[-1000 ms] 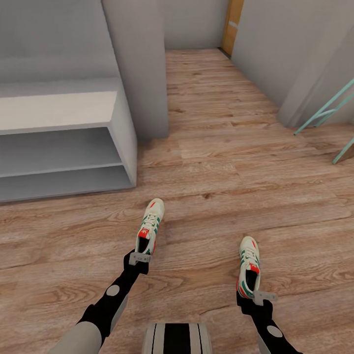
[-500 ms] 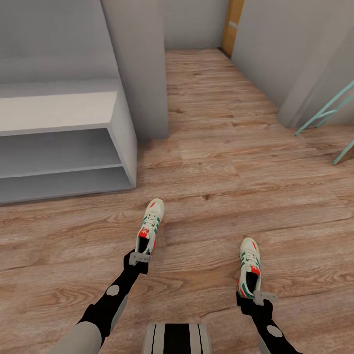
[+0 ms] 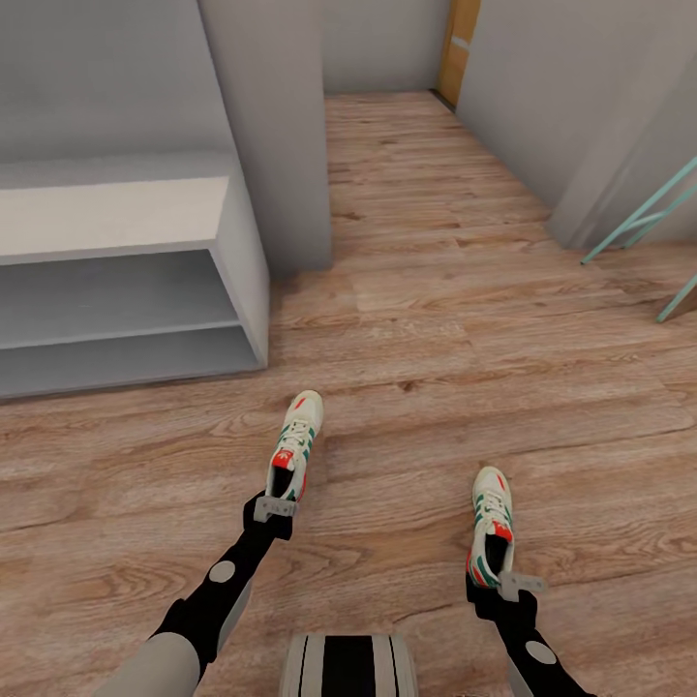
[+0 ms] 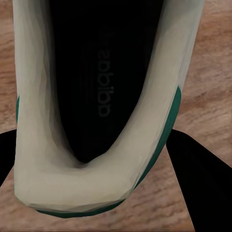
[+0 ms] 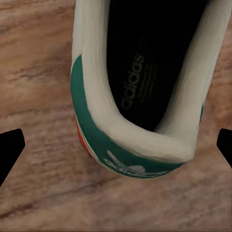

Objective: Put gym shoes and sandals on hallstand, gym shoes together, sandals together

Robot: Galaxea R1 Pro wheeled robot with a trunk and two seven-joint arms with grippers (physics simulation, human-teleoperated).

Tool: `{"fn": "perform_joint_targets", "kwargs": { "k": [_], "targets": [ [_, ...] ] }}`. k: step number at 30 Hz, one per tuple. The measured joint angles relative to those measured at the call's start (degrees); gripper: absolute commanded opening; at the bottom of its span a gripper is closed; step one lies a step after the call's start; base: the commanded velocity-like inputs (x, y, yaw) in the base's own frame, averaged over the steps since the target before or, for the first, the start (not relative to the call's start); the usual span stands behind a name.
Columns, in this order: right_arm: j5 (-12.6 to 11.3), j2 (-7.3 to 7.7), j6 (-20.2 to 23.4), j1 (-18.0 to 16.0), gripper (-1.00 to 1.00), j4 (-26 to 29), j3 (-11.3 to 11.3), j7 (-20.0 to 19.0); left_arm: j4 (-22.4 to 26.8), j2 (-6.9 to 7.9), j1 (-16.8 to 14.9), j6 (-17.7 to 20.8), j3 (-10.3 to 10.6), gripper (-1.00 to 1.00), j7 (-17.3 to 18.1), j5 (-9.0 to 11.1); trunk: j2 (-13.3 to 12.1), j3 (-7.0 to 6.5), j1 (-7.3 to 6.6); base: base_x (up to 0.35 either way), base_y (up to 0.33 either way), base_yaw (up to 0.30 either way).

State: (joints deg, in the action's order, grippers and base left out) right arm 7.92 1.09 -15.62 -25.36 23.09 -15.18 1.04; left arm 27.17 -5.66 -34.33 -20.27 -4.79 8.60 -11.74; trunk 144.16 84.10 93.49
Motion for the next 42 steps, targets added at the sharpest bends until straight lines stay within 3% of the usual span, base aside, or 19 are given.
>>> {"fn": "perform_joint_targets", "kwargs": {
  "k": [11,26,42],
  "targets": [
    [0.0,0.00,0.0,0.0,1.00,0.0,0.0,0.0,0.0,0.01,0.0,0.0,0.0,-1.00,0.0,0.0,0.1,2.50,0.28,0.000,0.000,0.000],
    [0.0,0.00,0.0,0.0,1.00,0.0,0.0,0.0,0.0,-0.02,0.0,0.0,0.0,-1.00,0.0,0.0,0.2,3.45,0.28,0.001,0.000,0.000],
    [0.0,0.00,0.0,0.0,1.00,0.1,0.0,0.0,0.0,0.01,0.0,-0.1,0.0,-1.00,0.0,0.0,0.2,3.57,0.28,0.070,0.000,0.000]
  ]
}}
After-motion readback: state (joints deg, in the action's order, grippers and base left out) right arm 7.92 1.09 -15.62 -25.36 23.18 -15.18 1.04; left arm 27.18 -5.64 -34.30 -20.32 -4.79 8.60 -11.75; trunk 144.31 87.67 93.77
